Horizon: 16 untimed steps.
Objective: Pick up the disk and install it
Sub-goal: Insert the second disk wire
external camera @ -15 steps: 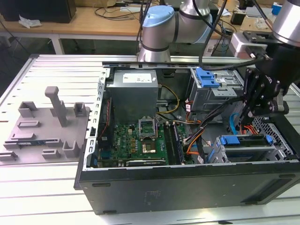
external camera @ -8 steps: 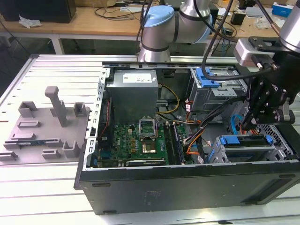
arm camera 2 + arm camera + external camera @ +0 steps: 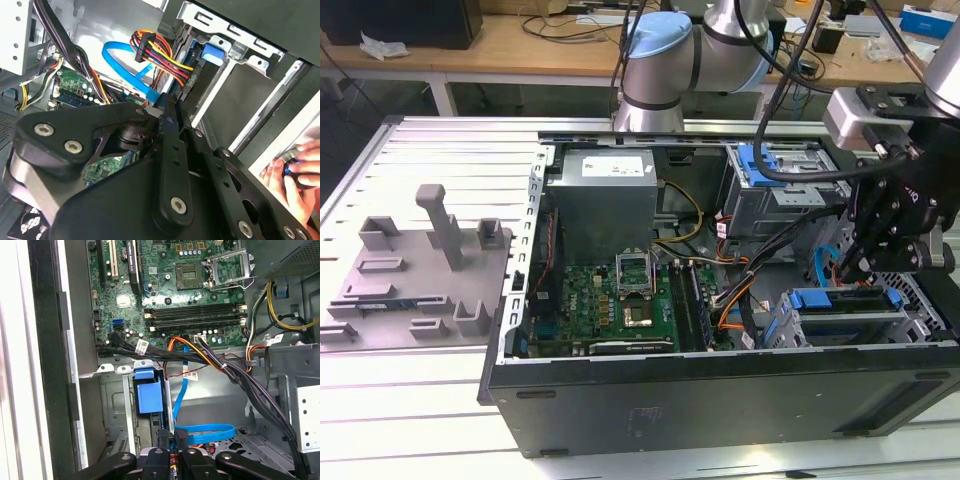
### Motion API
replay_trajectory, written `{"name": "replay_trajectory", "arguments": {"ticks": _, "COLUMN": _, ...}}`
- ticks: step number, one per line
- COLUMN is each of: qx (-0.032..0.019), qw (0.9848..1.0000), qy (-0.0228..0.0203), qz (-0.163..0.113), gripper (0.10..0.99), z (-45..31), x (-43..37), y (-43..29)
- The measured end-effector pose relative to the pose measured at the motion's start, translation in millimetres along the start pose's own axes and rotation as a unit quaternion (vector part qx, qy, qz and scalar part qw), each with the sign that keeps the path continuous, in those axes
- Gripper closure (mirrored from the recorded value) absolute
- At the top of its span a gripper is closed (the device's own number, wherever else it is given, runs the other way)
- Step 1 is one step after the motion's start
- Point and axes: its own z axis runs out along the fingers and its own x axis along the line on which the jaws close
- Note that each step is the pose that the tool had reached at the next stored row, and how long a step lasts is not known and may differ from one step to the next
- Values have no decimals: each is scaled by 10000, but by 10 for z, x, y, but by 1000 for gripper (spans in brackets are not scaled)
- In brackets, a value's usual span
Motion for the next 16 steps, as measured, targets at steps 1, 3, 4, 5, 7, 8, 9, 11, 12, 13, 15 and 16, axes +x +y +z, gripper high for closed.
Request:
{"name": "replay_trajectory", "arguments": {"ticks": 1, "qx": 0, "qw": 10000, "qy": 0, "qz": 0, "gripper": 925, "z": 0, "x": 0, "y": 0}}
{"name": "replay_trajectory", "arguments": {"ticks": 3, "qx": 0, "qw": 10000, "qy": 2, "qz": 0, "gripper": 925, "z": -1, "x": 2, "y": -1}}
{"name": "replay_trajectory", "arguments": {"ticks": 4, "qx": 0, "qw": 10000, "qy": 2, "qz": 0, "gripper": 925, "z": -1, "x": 3, "y": -3}}
{"name": "replay_trajectory", "arguments": {"ticks": 5, "qx": 0, "qw": 10000, "qy": 1, "qz": 0, "gripper": 925, "z": 0, "x": 4, "y": -4}}
{"name": "replay_trajectory", "arguments": {"ticks": 7, "qx": 0, "qw": 10000, "qy": 1, "qz": 0, "gripper": 925, "z": 0, "x": 16, "y": -7}}
{"name": "replay_trajectory", "arguments": {"ticks": 8, "qx": 0, "qw": 10000, "qy": 2, "qz": 0, "gripper": 925, "z": -1, "x": 28, "y": -8}}
{"name": "replay_trajectory", "arguments": {"ticks": 9, "qx": 0, "qw": 10000, "qy": 1, "qz": 0, "gripper": 925, "z": 0, "x": 43, "y": -11}}
{"name": "replay_trajectory", "arguments": {"ticks": 11, "qx": 0, "qw": 10000, "qy": 0, "qz": 0, "gripper": 925, "z": 3, "x": 62, "y": -15}}
{"name": "replay_trajectory", "arguments": {"ticks": 12, "qx": 0, "qw": 10000, "qy": 0, "qz": 0, "gripper": 925, "z": 4, "x": 63, "y": -16}}
{"name": "replay_trajectory", "arguments": {"ticks": 13, "qx": 0, "qw": 10000, "qy": 1, "qz": 0, "gripper": 925, "z": 5, "x": 64, "y": -16}}
{"name": "replay_trajectory", "arguments": {"ticks": 15, "qx": 0, "qw": 10000, "qy": 1, "qz": 0, "gripper": 925, "z": 8, "x": 65, "y": -19}}
{"name": "replay_trajectory", "arguments": {"ticks": 16, "qx": 0, "qw": 10000, "qy": 2, "qz": -1, "gripper": 925, "z": 9, "x": 65, "y": -20}}
